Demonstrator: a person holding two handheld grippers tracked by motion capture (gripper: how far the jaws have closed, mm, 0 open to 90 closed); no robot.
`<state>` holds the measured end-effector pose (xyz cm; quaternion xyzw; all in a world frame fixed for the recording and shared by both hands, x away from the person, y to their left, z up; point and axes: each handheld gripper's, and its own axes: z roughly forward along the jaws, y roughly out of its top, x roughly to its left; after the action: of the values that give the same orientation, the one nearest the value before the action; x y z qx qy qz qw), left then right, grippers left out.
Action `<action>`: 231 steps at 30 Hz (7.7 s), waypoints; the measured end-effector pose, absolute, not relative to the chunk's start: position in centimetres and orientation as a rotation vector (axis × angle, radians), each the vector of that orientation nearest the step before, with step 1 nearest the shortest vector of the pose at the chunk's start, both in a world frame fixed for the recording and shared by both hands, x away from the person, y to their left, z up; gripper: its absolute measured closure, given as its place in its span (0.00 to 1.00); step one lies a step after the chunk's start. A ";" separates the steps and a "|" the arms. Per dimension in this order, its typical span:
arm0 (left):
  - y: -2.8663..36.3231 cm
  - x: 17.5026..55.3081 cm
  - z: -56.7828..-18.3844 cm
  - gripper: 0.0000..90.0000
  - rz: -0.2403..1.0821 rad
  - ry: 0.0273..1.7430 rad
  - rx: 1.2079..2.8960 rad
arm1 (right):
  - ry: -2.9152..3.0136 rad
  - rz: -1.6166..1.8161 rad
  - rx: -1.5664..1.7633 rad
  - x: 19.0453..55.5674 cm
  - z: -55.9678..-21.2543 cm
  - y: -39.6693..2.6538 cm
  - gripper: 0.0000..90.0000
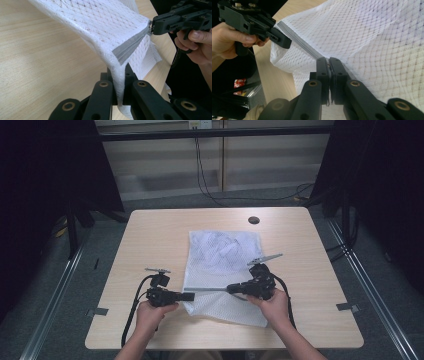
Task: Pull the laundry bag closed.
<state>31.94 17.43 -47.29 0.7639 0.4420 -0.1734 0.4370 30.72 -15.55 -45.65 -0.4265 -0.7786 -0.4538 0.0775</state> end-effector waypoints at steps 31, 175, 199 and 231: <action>17.7 32.0 -47.3 1.00 -0.429 1.098 1.895 | -2.352 -1.343 -1.300 30.2 -45.4 -17.5 0.97; 19.5 32.9 -46.5 1.00 -0.423 1.137 1.827 | -2.308 -1.402 -1.432 29.0 -45.1 -23.5 0.97; 20.1 33.0 -46.6 1.00 -0.415 1.140 1.826 | -2.292 -1.418 -1.478 28.9 -45.0 -24.8 0.97; 20.1 32.2 -45.9 0.48 -0.229 1.062 1.903 | -2.356 -1.397 -1.546 28.6 -44.9 -25.3 0.88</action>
<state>32.23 20.11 -45.92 0.7723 0.4308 -0.0931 0.4575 28.61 -25.31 -44.87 -0.4916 -0.7490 -0.4442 -0.0020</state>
